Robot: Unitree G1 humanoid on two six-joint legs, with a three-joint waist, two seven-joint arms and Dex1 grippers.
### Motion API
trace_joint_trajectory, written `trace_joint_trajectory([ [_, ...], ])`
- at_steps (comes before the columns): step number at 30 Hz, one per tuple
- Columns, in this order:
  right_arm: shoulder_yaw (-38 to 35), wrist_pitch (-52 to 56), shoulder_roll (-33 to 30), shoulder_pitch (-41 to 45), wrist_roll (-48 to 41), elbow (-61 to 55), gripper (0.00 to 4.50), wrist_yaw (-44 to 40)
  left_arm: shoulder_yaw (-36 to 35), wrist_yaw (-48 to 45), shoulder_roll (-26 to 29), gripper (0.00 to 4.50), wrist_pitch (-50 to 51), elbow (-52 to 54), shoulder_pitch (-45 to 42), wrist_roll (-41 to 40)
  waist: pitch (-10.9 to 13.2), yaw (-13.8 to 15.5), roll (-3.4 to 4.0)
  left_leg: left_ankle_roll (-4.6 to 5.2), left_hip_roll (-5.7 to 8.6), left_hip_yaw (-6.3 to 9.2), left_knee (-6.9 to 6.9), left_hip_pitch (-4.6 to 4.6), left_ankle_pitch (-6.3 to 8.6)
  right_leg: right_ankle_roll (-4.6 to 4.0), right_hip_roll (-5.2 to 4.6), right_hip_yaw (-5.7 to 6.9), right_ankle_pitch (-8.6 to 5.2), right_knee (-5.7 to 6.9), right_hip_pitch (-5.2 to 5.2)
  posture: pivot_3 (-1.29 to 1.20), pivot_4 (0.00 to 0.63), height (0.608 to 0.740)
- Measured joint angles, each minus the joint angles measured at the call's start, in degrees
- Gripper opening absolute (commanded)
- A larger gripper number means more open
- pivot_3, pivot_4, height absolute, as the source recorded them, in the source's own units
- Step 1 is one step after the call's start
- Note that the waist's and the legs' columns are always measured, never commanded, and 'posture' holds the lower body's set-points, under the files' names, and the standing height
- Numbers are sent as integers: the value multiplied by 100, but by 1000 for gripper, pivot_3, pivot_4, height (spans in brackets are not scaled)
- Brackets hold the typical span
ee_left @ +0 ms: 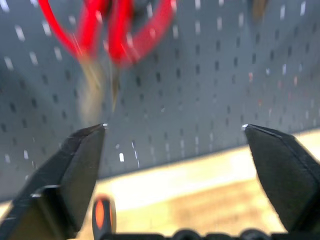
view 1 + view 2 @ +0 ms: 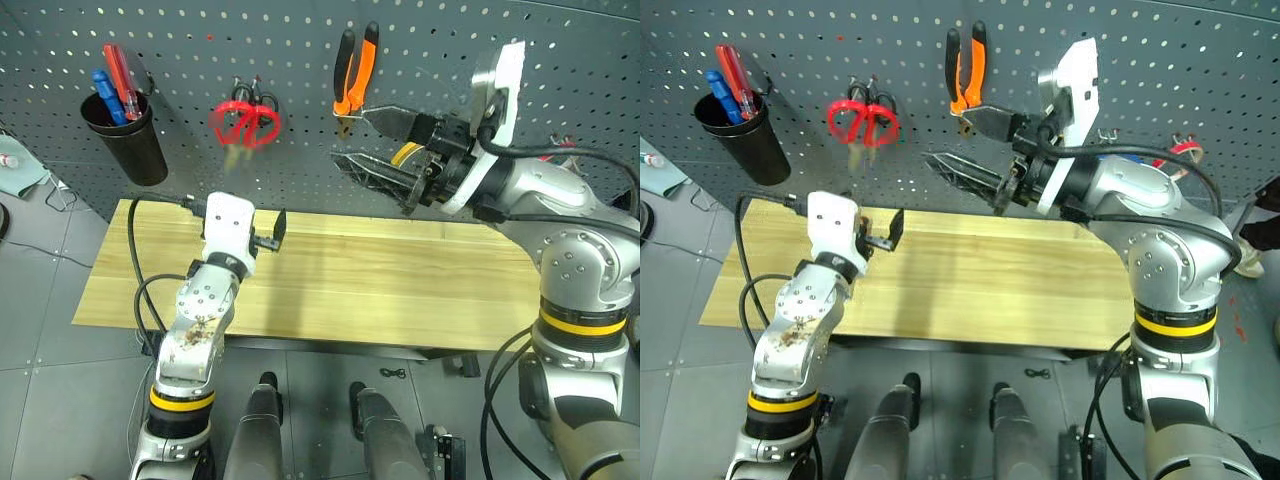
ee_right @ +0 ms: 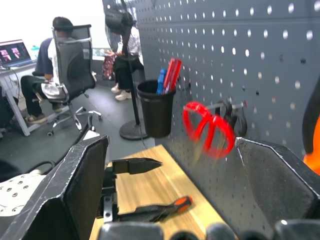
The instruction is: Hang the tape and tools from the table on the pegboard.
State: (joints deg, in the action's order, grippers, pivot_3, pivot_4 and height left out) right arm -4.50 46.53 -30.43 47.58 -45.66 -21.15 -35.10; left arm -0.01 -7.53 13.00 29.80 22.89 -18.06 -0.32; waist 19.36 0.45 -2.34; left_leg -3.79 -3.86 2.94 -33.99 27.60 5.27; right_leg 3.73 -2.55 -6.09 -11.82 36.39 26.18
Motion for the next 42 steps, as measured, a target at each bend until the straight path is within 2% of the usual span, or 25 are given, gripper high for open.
trace_joint_trajectory([
  [4, 539, 10, -179, -792, 288, -336, 4500, -41, -328, -54, 154, 4486, -110, -425, 314, -18, -1, 16, 1, 0, 1, -1, -7, -9, 0, 6, 0, -1, -7, 19, -1, 100, 328, 740],
  [8, 1159, -45, -152, -1288, 770, -433, 4500, -86, -762, -61, 238, 4486, -100, -1374, 253, -182, 1, 3, 2, 0, 0, -2, -29, -10, 0, 39, 1, -3, -28, 38, 1, 91, 355, 740],
  [12, 1821, -93, 178, -905, 1300, -342, 4500, -57, -916, -201, 558, 4486, 36, -2908, -617, -227, 2, -8, 3, 5, -1, 0, -31, -18, -4, 36, 5, -2, -26, 53, 4, 85, 369, 740],
  [16, 2070, -80, 478, -517, 1524, -93, 4500, -33, -866, -412, 781, 4486, -157, -4048, -1342, -201, 8, -3, 5, 6, -2, 0, -30, -17, -4, 38, 4, -2, -30, 49, 1, 70, 396, 740],
  [22, 2158, 3, 550, -162, 1786, 225, 4500, -92, -566, -666, 930, 4486, -696, -5885, -2392, -6, 99, 15, 7, 6, 0, 0, -27, -12, -4, 42, 2, -1, -42, 50, 2, 30, 440, 740],
  [26, 2142, 155, 543, 52, 1898, 393, 4500, -90, -445, -774, 828, 4486, -1039, -6756, -2705, 14, 192, -25, 8, 6, -1, 1, -27, -9, -4, 38, 3, 0, -45, 61, 10, 10, 472, 740],
  [30, 1962, 376, 510, 90, 1898, 400, 4500, -86, -421, -523, 764, 4486, -1460, -7636, -3192, 96, 313, -74, 6, 7, -1, 5, -29, -9, -5, 39, 3, -1, -45, 71, 12, 5, 492, 740],
  [32, 1912, 461, 472, 80, 1896, 381, 4500, -89, -438, -359, 763, 3953, -1552, -7873, -3380, 118, 362, -98, 10, 7, 1, 3, -32, -9, -6, 40, 1, -2, -45, 71, 10, 6, 493, 740],
  [34, 1907, 542, 435, 50, 1893, 367, 4500, -94, -455, -263, 755, 3209, -1615, -8005, -3456, 116, 376, -117, 11, 7, 1, 3, -31, -8, -5, 43, 1, -2, -47, 71, 11, 10, 497, 740],
  [39, 1783, 648, 402, 47, 1858, 326, 4500, -103, -509, -177, 761, 814, -1545, -8013, -3485, 105, 403, -149, 14, 7, 0, 3, -26, -10, -5, 43, 2, -2, -48, 72, 12, 25, 495, 740],
  [40, 1745, 648, 402, 48, 1859, 327, 4500, -106, -521, -185, 775, 535, -1486, -7979, -3484, 98, 406, -147, 13, 7, 0, 3, -26, -10, -5, 43, 2, -2, -48, 72, 12, 25, 495, 740],
  [42, 1732, 646, 404, 48, 1861, 332, 4500, -116, -525, -194, 782, 542, -1426, -7918, -3469, 94, 409, -150, 14, 6, 0, 2, -26, -10, -5, 43, 1, -3, -48, 70, 12, 32, 490, 740],
])
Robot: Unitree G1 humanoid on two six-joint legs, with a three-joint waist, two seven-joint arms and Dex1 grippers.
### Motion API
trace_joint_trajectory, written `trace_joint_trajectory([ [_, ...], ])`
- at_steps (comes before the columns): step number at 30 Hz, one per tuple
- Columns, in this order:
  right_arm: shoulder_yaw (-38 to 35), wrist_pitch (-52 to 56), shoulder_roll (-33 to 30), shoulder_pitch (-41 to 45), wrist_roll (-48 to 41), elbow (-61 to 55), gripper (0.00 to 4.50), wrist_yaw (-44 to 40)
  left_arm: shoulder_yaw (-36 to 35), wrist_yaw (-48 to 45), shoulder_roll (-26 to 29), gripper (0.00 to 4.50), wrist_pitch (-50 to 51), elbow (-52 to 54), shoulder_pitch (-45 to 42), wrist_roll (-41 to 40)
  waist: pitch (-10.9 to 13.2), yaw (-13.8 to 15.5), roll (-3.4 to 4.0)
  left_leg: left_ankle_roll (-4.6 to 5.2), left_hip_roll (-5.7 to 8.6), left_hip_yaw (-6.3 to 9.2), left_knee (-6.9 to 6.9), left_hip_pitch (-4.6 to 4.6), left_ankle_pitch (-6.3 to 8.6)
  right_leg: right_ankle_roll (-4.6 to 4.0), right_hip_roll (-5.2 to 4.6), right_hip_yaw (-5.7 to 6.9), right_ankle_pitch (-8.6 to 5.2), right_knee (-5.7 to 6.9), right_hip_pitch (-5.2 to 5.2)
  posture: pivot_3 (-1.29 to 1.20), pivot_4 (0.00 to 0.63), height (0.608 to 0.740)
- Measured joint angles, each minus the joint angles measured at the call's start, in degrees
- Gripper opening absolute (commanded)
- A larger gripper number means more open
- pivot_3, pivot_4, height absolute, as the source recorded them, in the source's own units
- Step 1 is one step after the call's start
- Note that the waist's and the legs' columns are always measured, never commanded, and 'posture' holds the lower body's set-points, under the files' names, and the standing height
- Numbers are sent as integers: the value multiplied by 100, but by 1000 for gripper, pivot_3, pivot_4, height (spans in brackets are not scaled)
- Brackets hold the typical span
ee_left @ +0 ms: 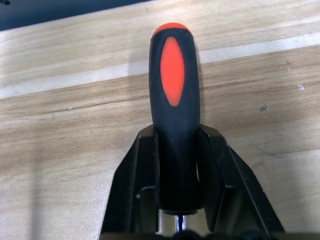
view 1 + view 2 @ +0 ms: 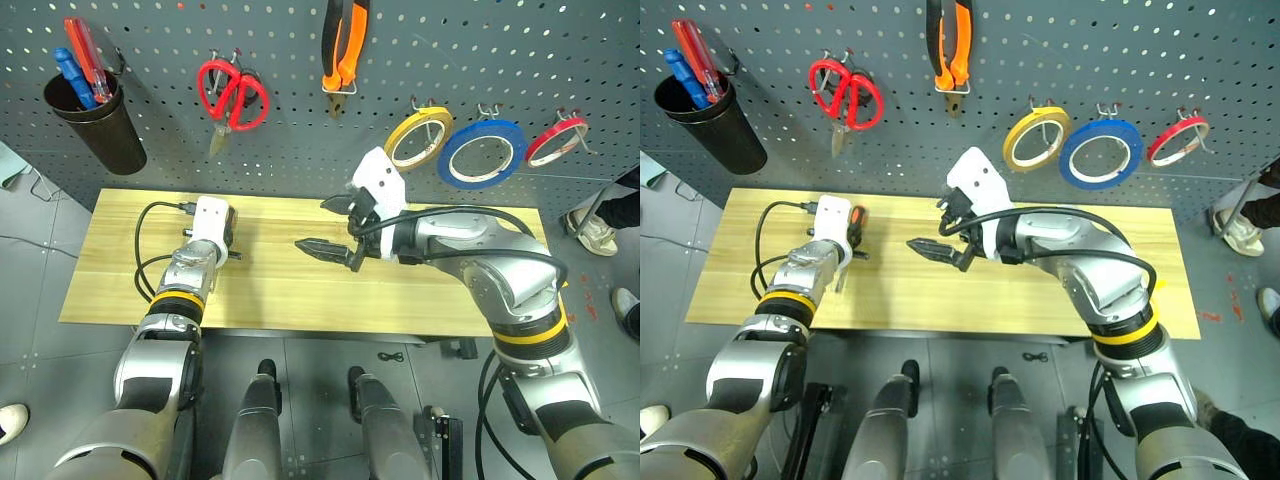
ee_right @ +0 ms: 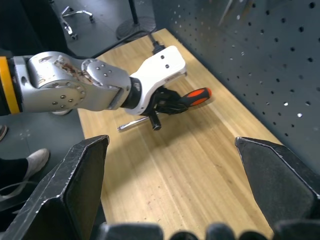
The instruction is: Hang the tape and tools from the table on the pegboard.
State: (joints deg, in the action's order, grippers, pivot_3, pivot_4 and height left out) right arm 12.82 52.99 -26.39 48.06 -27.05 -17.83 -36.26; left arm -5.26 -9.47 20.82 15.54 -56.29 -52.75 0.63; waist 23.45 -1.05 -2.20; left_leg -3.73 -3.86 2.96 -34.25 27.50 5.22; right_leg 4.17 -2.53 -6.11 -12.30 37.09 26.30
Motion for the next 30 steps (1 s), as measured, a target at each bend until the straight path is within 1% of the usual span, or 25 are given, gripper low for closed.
trace_joint_trajectory([
  [4, -5, -45, -1, 3, 60, 111, 4500, -67, -1, -125, 76, 542, 258, 443, 204, -38, 13, -17, 0, 0, -1, -1, 6, 0, 0, 0, 1, 0, 0, -2, 2, 40, 474, 740],
  [6, -41, -96, -7, 1, 90, 128, 4500, -113, 9, -343, 142, 542, 485, 1012, 514, -89, 15, -16, 1, -1, -1, -1, 16, 1, 0, -1, 0, 0, -1, -4, 5, 48, 463, 740],
  [7, -84, -124, -12, -5, 89, 117, 4500, -143, 8, -452, 153, 542, 660, 1432, 731, -122, 15, -8, 1, -2, -1, -1, 21, 1, -1, -1, 0, 0, -1, -5, 6, 67, 437, 740],
  [8, -124, -135, -19, -10, 87, 111, 4500, -181, 14, -541, 161, 542, 808, 1740, 904, -171, 15, 9, 1, -2, -1, -1, 25, 2, -1, -2, 0, 1, 0, -6, 7, 72, 428, 740],
  [11, -314, -226, -156, -263, -54, -121, 4500, -386, 50, -879, 322, 542, 1327, 3634, 1932, -333, 14, 34, -1, -4, -3, 3, 37, 12, -2, -28, -2, 7, 15, -16, 10, 98, 401, 740],
  [13, -498, -235, -223, -440, -203, -228, 4500, -504, -63, -944, 434, 542, 1739, 4897, 2523, -499, 13, 51, -2, -4, -2, 2, 41, 14, -2, -40, -5, 7, 22, -19, 12, 126, 383, 740],
  [15, -764, -245, -129, -435, -462, -260, 4500, -548, -373, -887, 369, 542, 2198, 6122, 2843, -772, 12, 89, -3, -12, -3, 6, 38, 16, -6, -26, -4, 12, 15, -22, 13, 143, 370, 740],
  [17, -1019, -296, -28, -408, -681, -301, 4500, -582, -621, -777, 198, 542, 2490, 7157, 2929, -1046, 5, 137, -13, -20, -4, 6, 37, 19, -11, -7, -5, 16, 5, -27, 11, 170, 352, 740],
  [20, -1261, -390, 207, -303, -962, -297, 4500, -553, -890, -524, 99, 542, 2788, 8246, 2941, -1263, -13, 185, -28, -23, -4, 5, 33, 18, -13, -5, -6, 16, 8, -33, 6, 213, 319, 740],
  [22, -1371, -450, 391, -104, -1038, -240, 4500, -459, -1035, -313, 97, 542, 2864, 8489, 2826, -1268, -18, 189, -33, -25, -4, 5, 32, 19, -15, -6, -4, 17, 10, -32, 7, 234, 304, 740],
  [24, -1497, -556, 659, 298, -1053, -10, 4500, -293, -1134, -117, 139, 542, 2867, 8593, 2490, -1226, -19, 191, -35, -44, -5, 18, 37, 23, -29, -11, -4, 31, 15, -31, 10, 248, 297, 740],
  [26, -1614, -781, 941, 795, -1057, 280, 4500, -120, -1210, 74, 313, 542, 2821, 8683, 1927, -1149, -28, 216, -45, -48, -9, 28, 38, 32, -37, -14, -4, 54, 17, -32, 11, 266, 277, 740],
  [29, -1728, -1224, 1292, 1322, -1011, 707, 4500, 84, -1244, 280, 607, 542, 2493, 8445, 1052, -964, -73, 298, -48, -49, -8, 30, 40, 41, -38, -34, -7, 61, 30, -40, 11, 260, 262, 740],
  [30, -1749, -1375, 1361, 1441, -984, 826, 4500, 130, -1254, 326, 663, 542, 2369, 8284, 817, -932, -87, 333, -52, -49, -8, 30, 43, 43, -38, -49, -7, 64, 39, -44, 11, 263, 267, 740],
])
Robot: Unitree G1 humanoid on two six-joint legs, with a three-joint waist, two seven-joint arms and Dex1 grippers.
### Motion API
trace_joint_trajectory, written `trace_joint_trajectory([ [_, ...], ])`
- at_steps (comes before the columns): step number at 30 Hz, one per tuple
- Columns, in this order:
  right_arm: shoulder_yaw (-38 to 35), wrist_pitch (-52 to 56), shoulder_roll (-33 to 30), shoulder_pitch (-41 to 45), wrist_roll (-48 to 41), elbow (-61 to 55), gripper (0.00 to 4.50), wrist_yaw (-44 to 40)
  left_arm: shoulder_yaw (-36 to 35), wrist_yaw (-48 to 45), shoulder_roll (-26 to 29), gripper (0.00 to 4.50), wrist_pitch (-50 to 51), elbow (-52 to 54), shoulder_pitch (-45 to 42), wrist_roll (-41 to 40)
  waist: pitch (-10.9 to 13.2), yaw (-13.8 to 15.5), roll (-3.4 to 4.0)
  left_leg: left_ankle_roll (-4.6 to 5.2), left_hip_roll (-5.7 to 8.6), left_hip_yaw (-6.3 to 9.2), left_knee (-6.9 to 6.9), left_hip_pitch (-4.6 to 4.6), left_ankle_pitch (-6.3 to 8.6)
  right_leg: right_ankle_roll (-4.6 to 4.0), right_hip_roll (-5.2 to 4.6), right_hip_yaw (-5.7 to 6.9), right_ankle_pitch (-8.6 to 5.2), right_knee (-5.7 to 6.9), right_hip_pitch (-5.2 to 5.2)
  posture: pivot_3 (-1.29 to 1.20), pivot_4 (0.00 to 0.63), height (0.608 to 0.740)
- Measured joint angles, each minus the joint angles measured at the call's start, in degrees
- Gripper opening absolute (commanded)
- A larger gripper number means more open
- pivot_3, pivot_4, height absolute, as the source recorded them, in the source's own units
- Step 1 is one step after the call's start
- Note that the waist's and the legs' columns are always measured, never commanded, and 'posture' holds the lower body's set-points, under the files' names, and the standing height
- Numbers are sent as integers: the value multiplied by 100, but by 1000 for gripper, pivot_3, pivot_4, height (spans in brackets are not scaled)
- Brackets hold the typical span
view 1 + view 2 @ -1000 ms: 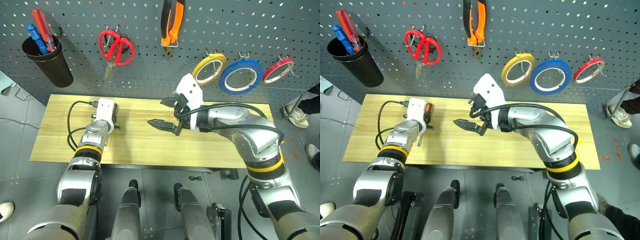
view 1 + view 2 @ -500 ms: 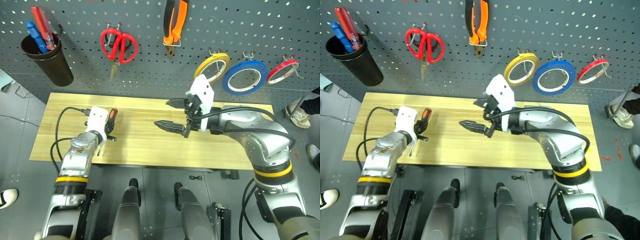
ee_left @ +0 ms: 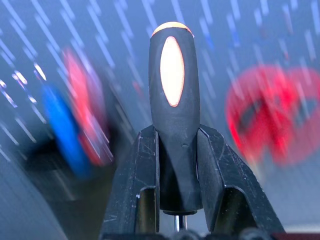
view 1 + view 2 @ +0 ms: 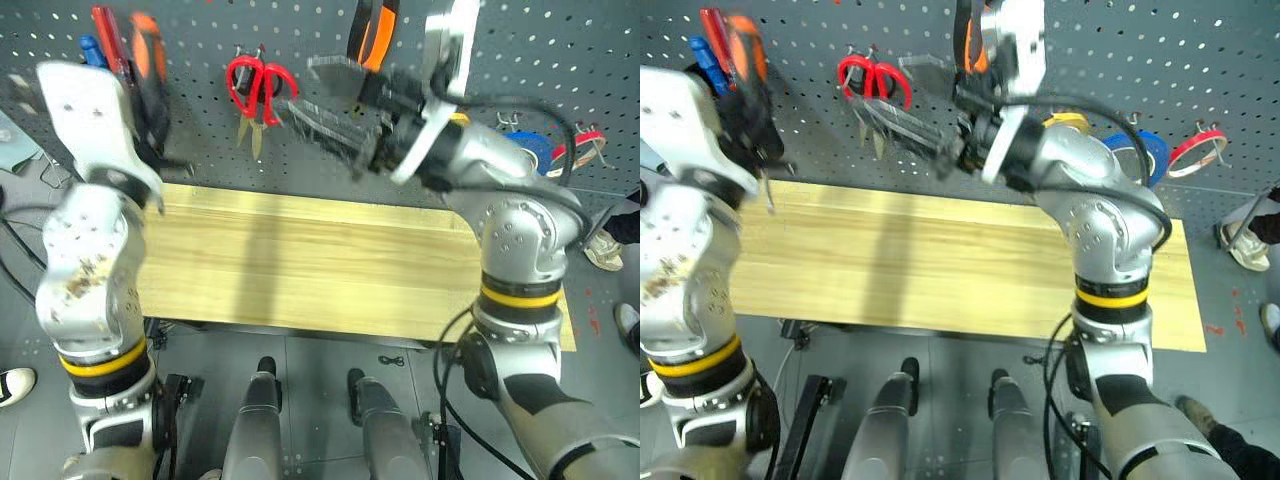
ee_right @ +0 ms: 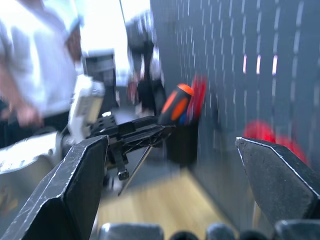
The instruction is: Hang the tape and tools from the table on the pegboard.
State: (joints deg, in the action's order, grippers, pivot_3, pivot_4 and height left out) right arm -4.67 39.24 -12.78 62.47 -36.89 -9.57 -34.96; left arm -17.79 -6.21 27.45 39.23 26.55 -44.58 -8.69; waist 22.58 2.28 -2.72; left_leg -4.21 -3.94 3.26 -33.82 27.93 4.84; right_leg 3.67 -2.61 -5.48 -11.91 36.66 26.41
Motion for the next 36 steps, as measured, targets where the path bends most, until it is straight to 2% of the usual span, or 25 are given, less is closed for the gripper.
trace_joint_trajectory([
  [3, -59, -411, 161, 325, 85, 332, 4500, 131, 16, 108, 181, 542, -467, -569, -553, 180, -19, 70, -9, 0, 0, 1, 8, 5, 0, -4, -3, 8, 2, -10, 1, 256, 244, 740],
  [6, -92, -647, 207, 524, 137, 652, 4500, 181, 73, 138, 280, 542, -1196, -1619, -1214, 306, -33, 157, -24, -5, -4, 7, 7, 19, -3, -11, -3, 30, 7, -7, 7, 242, 247, 740],
  [11, -78, -900, 223, 595, 270, 1030, 4500, 198, 217, 227, 208, 542, -3016, -3570, -2227, 478, -53, 277, -31, -13, -5, 4, 6, 31, -8, -13, -11, 46, 8, -10, 8, 201, 239, 740],
  [21, -61, -1038, 138, 717, 473, 1307, 4500, 312, 266, 547, -234, 542, -5145, -5854, -2383, 565, -94, 303, -29, -19, -6, 4, 9, 34, -13, -15, -11, 52, 10, 7, 9, 150, 261, 740],
  [23, -61, -1037, 103, 717, 508, 1390, 4500, 315, 269, 526, -247, 1571, -5450, -6255, -2423, 535, -94, 297, -29, -19, -6, 5, 8, 34, -13, -16, -11, 52, 10, 11, 9, 144, 263, 740],
  [26, -53, -1037, 90, 748, 535, 1502, 4500, 311, 277, 527, -248, 2803, -5730, -6578, -2485, 529, -94, 292, -29, -19, -6, 5, 9, 34, -13, -16, -11, 53, 10, 20, 9, 134, 268, 740],
  [27, -50, -1037, 83, 769, 544, 1533, 4500, 311, 280, 527, -249, 3352, -5786, -6620, -2487, 526, -94, 291, -29, -19, -6, 5, 9, 34, -13, -16, -11, 53, 10, 25, 9, 134, 268, 740],
  [29, -50, -1037, 68, 814, 585, 1552, 4500, 312, 287, 523, -249, 4216, -5814, -6658, -2487, 512, -94, 290, -29, -19, -6, 5, 8, 34, -13, -16, -11, 53, 10, 31, 9, 138, 268, 740],
  [30, -47, -1037, 52, 844, 613, 1552, 4500, 313, 289, 517, -249, 4488, -5814, -6658, -2486, 504, -94, 290, -29, -19, -6, 6, 8, 34, -13, -16, -11, 53, 10, 33, 9, 138, 268, 740],
  [36, 7, -1037, -16, 854, 778, 1655, 4500, 307, 300, 433, -194, 4488, -5435, -5987, -2217, 413, -96, 267, -28, -21, -6, 6, 5, 31, -15, -17, -11, 53, 10, 41, 9, 157, 263, 740],
])
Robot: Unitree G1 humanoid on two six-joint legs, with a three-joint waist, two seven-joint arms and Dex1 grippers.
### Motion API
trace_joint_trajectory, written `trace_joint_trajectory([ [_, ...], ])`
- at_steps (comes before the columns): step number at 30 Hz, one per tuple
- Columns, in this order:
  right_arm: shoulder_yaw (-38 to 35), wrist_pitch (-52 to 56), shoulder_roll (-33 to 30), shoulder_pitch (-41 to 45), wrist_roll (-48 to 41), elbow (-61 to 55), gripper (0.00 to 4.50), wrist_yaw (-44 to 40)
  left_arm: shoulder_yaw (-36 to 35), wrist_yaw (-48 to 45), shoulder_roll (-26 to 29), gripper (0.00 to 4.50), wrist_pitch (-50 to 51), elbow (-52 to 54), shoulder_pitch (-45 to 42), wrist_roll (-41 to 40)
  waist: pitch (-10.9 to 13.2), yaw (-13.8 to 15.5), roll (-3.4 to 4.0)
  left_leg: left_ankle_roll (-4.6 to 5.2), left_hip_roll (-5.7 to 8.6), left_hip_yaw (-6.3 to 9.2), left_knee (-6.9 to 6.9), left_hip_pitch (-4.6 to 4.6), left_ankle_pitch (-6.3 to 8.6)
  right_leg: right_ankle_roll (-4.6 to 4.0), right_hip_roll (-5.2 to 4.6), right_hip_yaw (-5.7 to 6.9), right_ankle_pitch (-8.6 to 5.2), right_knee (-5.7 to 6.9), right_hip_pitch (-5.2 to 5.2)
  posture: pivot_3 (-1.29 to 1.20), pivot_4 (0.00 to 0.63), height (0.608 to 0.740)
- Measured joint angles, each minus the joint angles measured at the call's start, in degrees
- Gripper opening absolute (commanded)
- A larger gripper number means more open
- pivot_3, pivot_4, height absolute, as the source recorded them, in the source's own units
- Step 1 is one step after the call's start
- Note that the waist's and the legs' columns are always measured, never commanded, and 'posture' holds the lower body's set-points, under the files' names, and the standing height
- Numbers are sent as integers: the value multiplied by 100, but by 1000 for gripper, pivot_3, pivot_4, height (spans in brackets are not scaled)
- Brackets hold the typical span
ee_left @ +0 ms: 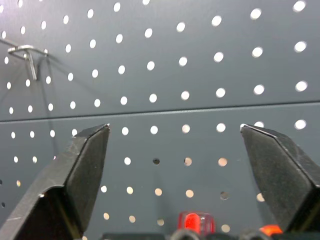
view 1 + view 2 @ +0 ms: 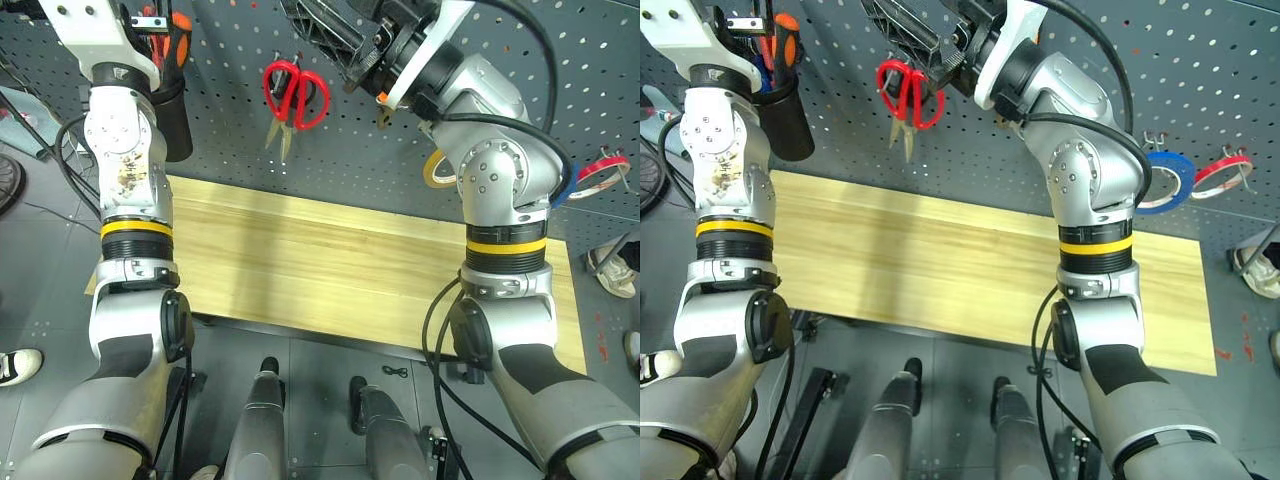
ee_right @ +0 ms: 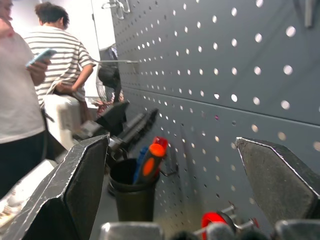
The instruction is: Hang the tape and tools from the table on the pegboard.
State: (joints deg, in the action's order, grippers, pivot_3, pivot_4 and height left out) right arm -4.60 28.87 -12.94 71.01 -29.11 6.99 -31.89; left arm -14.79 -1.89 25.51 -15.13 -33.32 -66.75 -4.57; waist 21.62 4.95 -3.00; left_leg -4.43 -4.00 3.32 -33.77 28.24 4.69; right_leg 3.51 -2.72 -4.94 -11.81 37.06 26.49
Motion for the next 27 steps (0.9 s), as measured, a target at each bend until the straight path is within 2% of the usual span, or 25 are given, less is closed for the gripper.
trace_joint_trajectory([
  [3, 179, 56, -66, -6, 155, 97, 4500, -22, 1, -287, 171, 4488, 648, 827, 499, -167, -4, -75, 1, -2, 0, 0, 0, -2, -2, 0, 0, -1, 0, 5, 0, 165, 273, 740],
  [6, 394, 258, -269, -220, 304, 66, 4500, -104, 10, -880, 366, 4488, 1835, 1811, 1049, -747, -6, -126, 1, 2, -2, 7, 2, -1, -9, -4, 1, 4, 2, 10, 0, 175, 276, 740],
  [8, 362, 602, -959, -1345, 49, -1096, 4500, -462, 97, -1410, 614, 4488, 2787, 2620, 1399, -1344, -38, -49, -9, 6, -8, 14, 0, 7, -7, 3, -25, 84, -4, -1, -29, 186, 287, 740],
  [11, 197, 1003, -1840, -2679, -117, -1842, 4500, -860, -120, -1951, 1182, 4488, 4347, 3544, 1883, -2300, -40, -9, -9, 24, 16, -29, -16, 10, -5, 4, -74, 109, -4, -3, -26, 188, 289, 740],
  [13, 176, 1082, -2111, -3015, -189, -2283, 4500, -1023, -29, -2320, 1461, 4488, 5242, 4184, 2365, -2808, -44, -93, -5, 32, 16, -31, -22, -1, -11, 4, -74, 107, -2, -2, -29, 178, 289, 740],
  [16, 129, 1189, -2505, -3486, -438, -3009, 4500, -1229, 484, -2936, 1629, 4488, 6008, 4868, 3391, -3265, -72, -179, -1, 38, 5, -28, -18, -23, -17, -7, -63, 107, -7, 2, -33, 164, 294, 740],
  [21, 131, 1407, -2871, -4681, -387, -3350, 4500, -1162, 1099, -3599, 1815, 4488, 6187, 5196, 4051, -3295, -104, -236, 12, 57, 2, -40, -21, -25, -39, -13, -66, 107, -6, 2, -35, 128, 301, 740],
  [24, 144, 1418, -2883, -5259, -102, -3386, 4500, -820, 1630, -3876, 1588, 4488, 5825, 5002, 4068, -2928, -148, -235, 36, 60, 5, -48, -31, -24, -41, 0, -70, 103, -13, 0, -39, 113, 301, 740],
  [27, 163, 1379, -2851, -5585, 316, -3308, 4500, -414, 2167, -4080, 1253, 4488, 5223, 4269, 4017, -2360, -184, -252, 37, 65, 4, -48, -39, -23, -44, 11, -70, 103, -18, 1, -38, 94, 298, 740],
])
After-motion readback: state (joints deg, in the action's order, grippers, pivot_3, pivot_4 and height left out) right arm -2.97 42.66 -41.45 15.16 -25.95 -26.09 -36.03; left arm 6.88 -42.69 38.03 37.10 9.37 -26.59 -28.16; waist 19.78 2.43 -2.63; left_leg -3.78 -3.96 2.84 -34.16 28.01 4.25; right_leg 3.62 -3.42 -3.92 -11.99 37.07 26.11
